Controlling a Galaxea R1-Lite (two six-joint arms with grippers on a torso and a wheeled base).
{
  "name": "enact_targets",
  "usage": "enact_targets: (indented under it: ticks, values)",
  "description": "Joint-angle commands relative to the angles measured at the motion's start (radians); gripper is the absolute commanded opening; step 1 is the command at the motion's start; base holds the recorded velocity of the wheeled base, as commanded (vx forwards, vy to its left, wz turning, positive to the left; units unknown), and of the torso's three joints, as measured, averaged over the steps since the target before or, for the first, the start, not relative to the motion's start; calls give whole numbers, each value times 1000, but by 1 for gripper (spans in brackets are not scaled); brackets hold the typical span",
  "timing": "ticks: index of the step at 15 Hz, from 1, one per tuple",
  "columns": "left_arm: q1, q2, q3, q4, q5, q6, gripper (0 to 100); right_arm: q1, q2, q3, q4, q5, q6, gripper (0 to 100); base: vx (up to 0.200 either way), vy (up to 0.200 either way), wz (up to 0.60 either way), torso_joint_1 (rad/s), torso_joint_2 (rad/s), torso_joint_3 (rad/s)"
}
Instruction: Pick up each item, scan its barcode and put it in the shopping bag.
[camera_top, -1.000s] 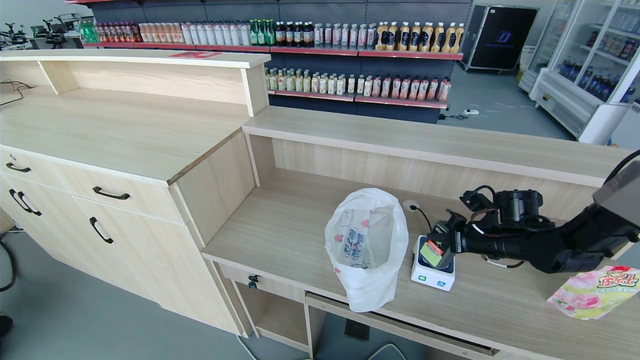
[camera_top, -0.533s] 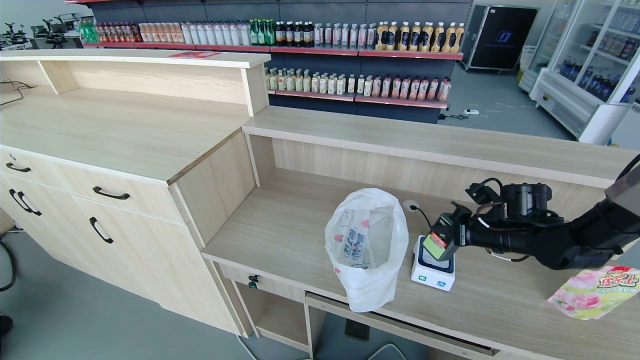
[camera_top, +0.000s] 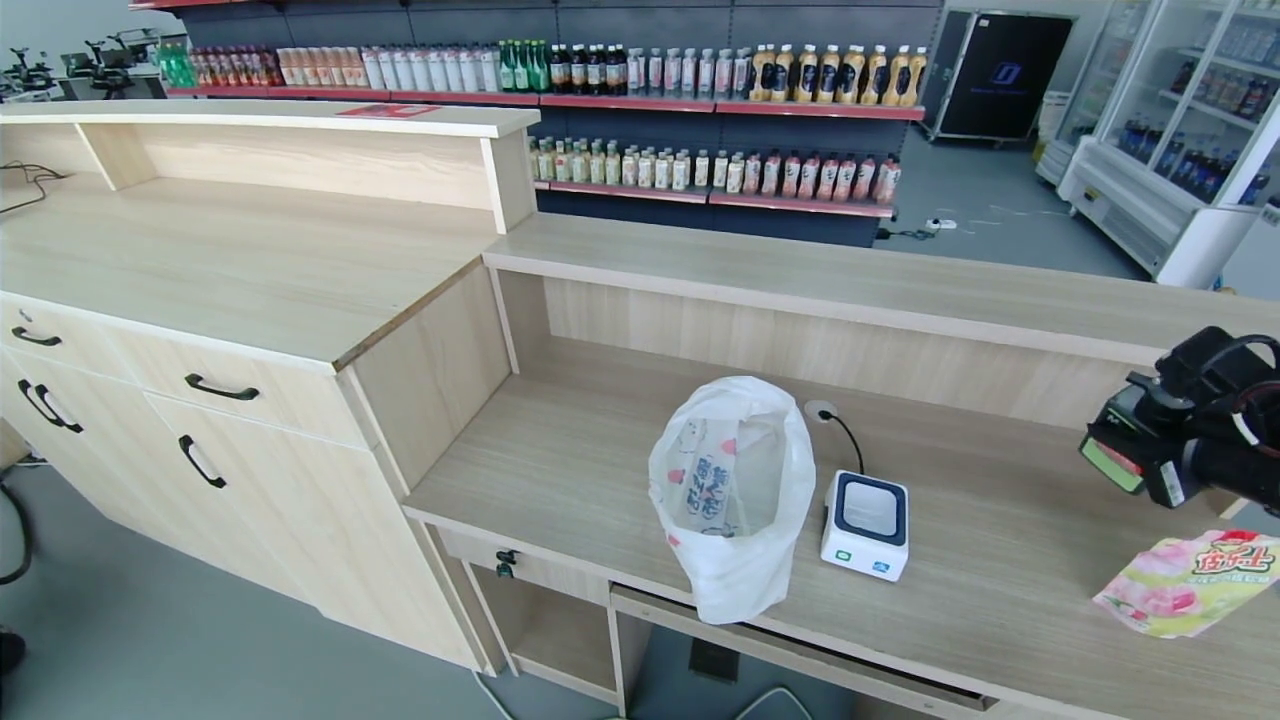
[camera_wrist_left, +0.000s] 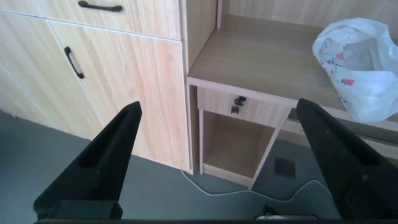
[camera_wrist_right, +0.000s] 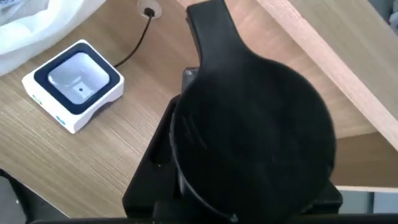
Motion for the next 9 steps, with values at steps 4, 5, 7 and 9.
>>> enact_targets:
  ticks: [4,5,7,9]
  values:
    - [0,0,0,0,0,0,100,200,-46,-38,-170,-173,140,0,0,0,600,2,2,7]
    - [0,0,0,0,0,0,100,251,-14,-70,-172,-243,161,0,0,0,600,7,2,2]
    - [0,0,0,0,0,0,100,358,155,-154,-167,-310,275,0,0,0,0,0,0,0]
    - [0,0,0,0,0,0,100,378,277,-163,-173,-308,281,0,0,0,0,0,0,0]
